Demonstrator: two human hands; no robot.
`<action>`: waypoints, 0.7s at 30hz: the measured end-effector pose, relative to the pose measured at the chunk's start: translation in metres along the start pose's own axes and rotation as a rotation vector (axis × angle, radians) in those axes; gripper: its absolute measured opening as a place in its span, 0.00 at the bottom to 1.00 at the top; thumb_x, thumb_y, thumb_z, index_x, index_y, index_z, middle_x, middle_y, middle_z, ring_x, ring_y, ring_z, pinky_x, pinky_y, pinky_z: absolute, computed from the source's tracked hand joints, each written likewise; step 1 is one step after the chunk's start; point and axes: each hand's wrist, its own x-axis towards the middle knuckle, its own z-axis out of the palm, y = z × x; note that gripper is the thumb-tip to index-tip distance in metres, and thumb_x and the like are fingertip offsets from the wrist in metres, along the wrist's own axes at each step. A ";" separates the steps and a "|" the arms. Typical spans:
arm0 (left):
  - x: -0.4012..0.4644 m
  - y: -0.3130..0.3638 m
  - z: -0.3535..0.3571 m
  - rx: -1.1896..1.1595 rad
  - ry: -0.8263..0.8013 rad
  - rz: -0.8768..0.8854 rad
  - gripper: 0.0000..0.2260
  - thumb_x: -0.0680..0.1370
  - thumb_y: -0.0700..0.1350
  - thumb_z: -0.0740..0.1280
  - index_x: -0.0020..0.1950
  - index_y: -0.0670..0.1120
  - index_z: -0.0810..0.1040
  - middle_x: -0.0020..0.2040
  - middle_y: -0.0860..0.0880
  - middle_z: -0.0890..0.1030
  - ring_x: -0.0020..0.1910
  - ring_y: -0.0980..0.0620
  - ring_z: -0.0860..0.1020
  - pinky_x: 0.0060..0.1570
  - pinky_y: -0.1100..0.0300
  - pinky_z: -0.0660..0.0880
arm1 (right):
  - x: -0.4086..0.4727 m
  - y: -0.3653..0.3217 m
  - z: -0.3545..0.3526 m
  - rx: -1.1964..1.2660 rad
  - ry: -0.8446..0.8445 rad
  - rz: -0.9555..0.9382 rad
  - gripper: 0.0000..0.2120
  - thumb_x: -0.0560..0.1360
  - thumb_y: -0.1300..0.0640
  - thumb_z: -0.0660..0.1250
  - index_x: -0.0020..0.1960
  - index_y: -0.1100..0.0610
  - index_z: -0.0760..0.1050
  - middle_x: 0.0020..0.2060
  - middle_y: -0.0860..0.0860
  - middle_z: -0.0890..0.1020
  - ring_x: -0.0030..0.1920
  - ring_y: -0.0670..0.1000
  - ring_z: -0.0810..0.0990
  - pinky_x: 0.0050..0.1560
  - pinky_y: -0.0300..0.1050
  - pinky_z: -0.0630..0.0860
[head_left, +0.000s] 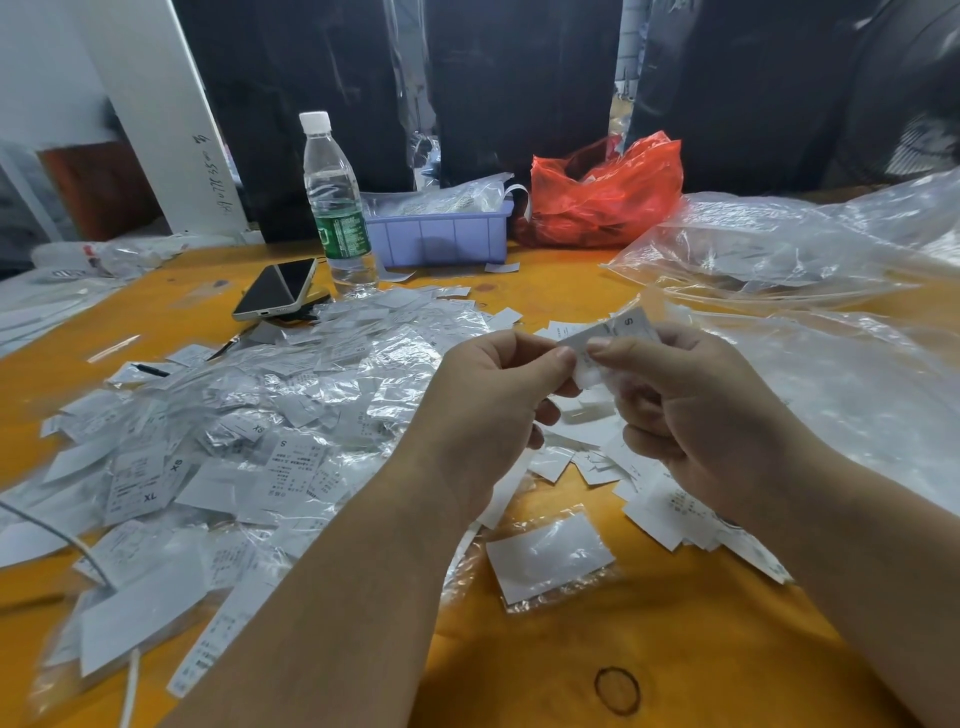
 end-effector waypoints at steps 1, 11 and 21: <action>0.000 0.000 0.000 -0.008 0.005 -0.005 0.05 0.78 0.42 0.68 0.43 0.46 0.81 0.34 0.51 0.82 0.30 0.56 0.75 0.30 0.62 0.73 | 0.000 -0.001 -0.001 0.016 0.011 -0.003 0.04 0.77 0.60 0.66 0.43 0.58 0.75 0.24 0.47 0.64 0.21 0.45 0.58 0.19 0.36 0.58; 0.001 0.002 -0.003 -0.066 -0.019 -0.052 0.03 0.76 0.45 0.70 0.46 0.47 0.82 0.35 0.51 0.82 0.30 0.56 0.75 0.31 0.63 0.74 | 0.000 0.000 -0.001 0.020 -0.003 0.037 0.03 0.75 0.60 0.69 0.46 0.59 0.77 0.24 0.48 0.63 0.21 0.44 0.59 0.19 0.34 0.59; 0.005 0.007 -0.013 0.160 0.007 -0.118 0.04 0.76 0.42 0.70 0.41 0.44 0.81 0.29 0.53 0.78 0.26 0.58 0.71 0.26 0.65 0.67 | 0.000 -0.004 -0.007 -0.168 0.038 -0.057 0.07 0.74 0.63 0.69 0.37 0.58 0.77 0.25 0.49 0.71 0.21 0.42 0.63 0.20 0.34 0.61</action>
